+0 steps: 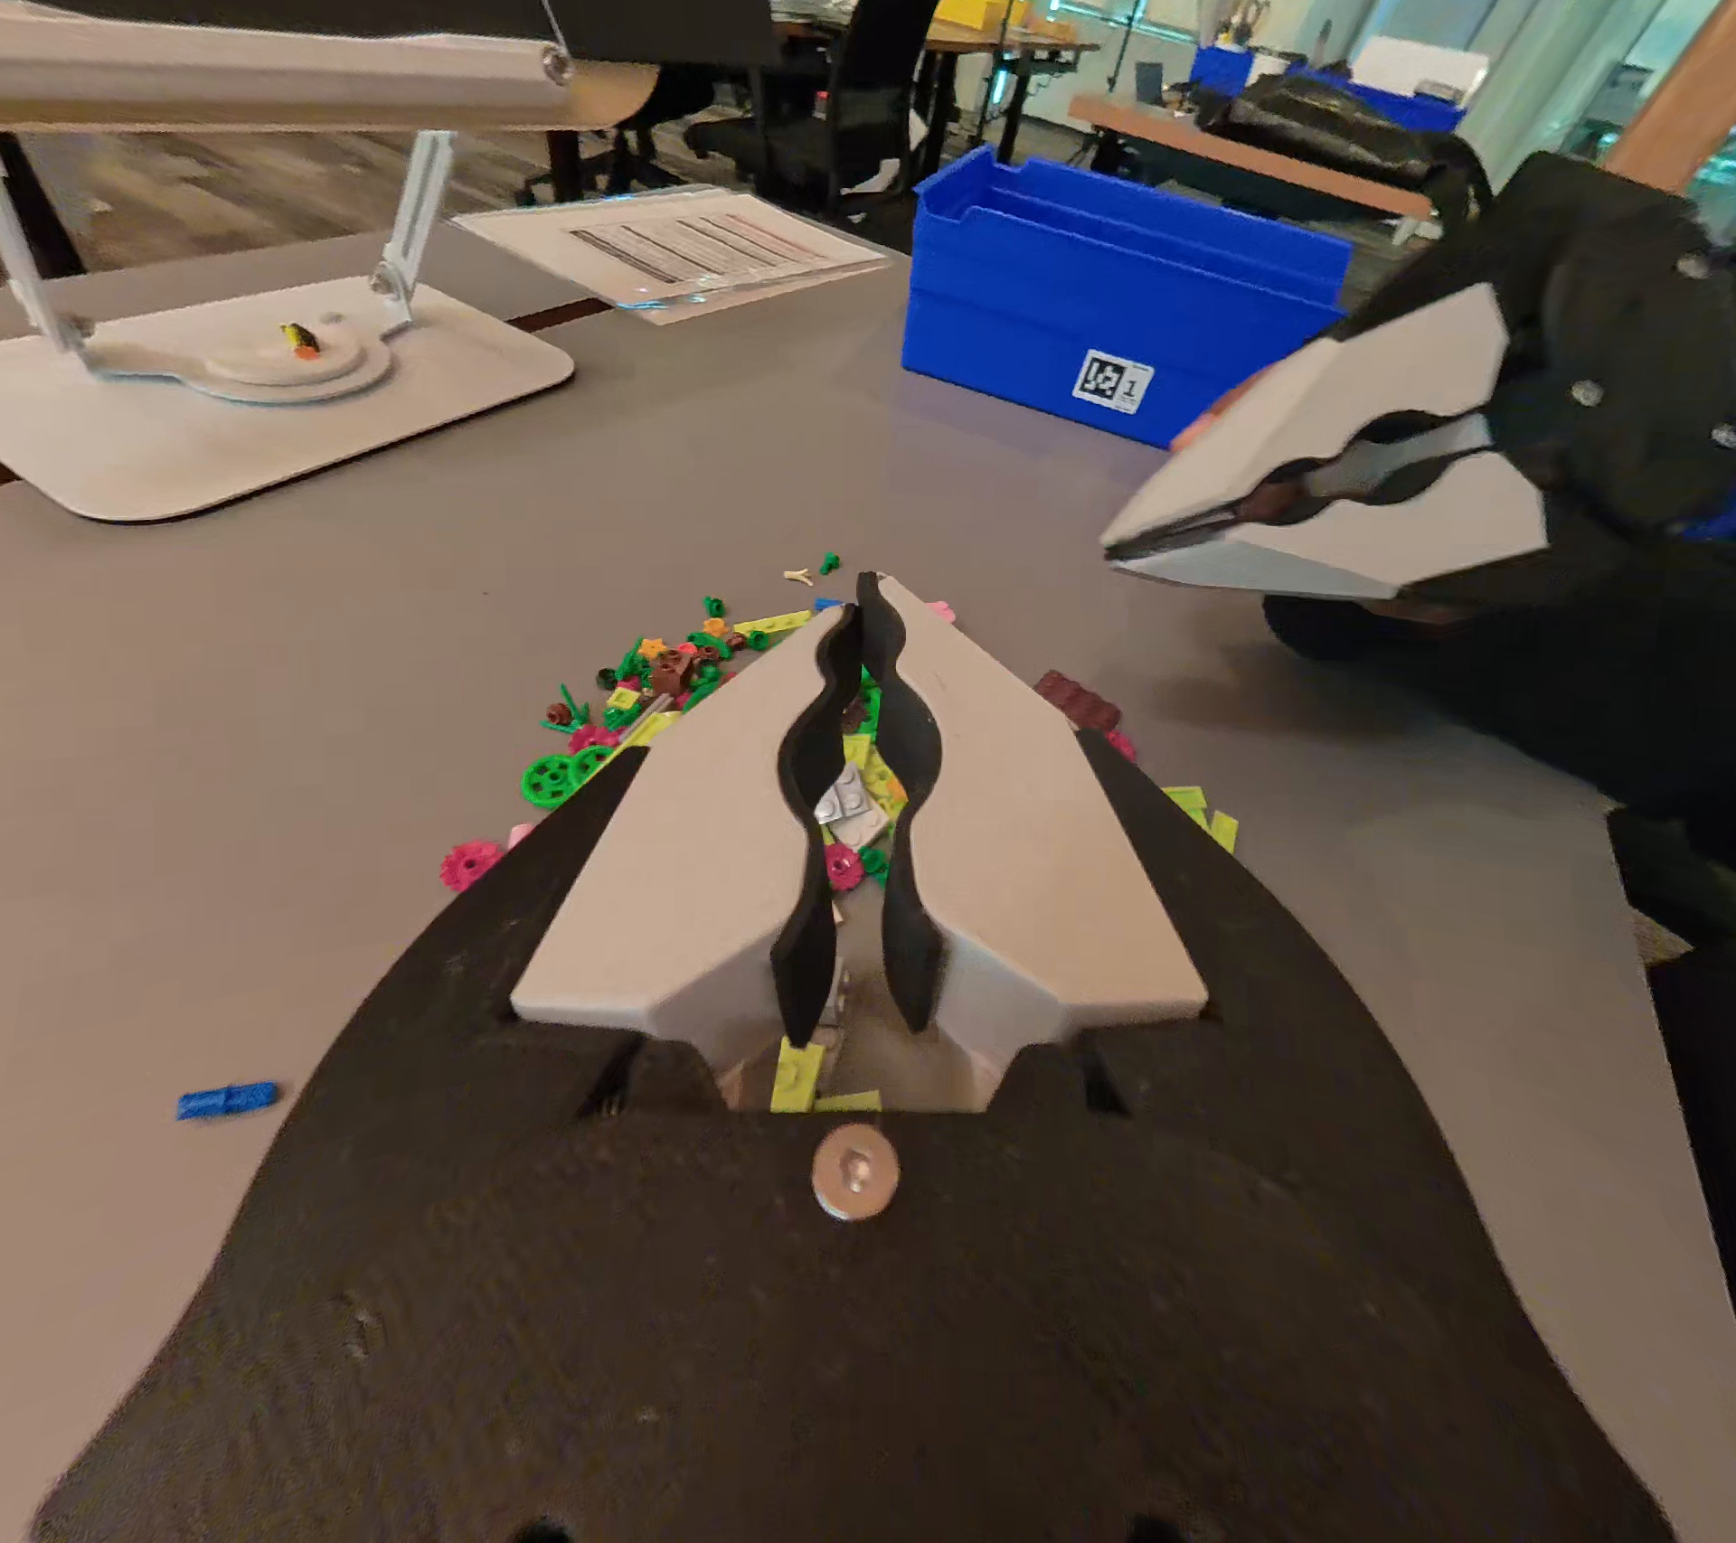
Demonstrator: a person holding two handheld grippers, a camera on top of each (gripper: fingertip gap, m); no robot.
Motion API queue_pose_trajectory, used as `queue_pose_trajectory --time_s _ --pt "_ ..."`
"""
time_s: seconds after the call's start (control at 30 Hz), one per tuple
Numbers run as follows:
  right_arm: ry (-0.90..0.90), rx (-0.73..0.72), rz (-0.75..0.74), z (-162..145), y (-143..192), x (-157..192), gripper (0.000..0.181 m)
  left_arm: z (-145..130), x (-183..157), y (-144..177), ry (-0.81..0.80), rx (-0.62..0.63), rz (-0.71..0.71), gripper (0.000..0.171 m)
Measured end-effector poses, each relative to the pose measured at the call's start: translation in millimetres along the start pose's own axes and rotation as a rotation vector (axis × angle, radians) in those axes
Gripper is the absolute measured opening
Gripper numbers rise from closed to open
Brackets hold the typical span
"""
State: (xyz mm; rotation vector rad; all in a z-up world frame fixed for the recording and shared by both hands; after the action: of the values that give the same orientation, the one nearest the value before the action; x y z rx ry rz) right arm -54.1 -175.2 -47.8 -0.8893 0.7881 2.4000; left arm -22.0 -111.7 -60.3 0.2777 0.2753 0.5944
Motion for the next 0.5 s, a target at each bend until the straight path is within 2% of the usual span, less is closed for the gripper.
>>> queue_pose_trajectory --time_s 0.27,0.5 --pt "-0.134 -0.010 0.076 -19 -11 -5 0.000 -9 -1 -5 0.020 0.021 -0.057 0.000" --pt "-0.271 -0.041 0.139 -27 -14 -9 0.000 -6 3 1 0.011 -0.002 -0.055 0.000"
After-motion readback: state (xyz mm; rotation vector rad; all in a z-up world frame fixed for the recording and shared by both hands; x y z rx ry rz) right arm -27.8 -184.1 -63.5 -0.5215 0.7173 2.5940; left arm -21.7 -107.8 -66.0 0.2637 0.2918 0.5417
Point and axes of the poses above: each gripper's, where its closed fingertips meet, y back along the fingers, z out of its top, x = y × z across the jaws, the point moved 2 cm from there along y, back along the fingers, and after that the axes turned 8 degrees about x, right-handed, at the moved point
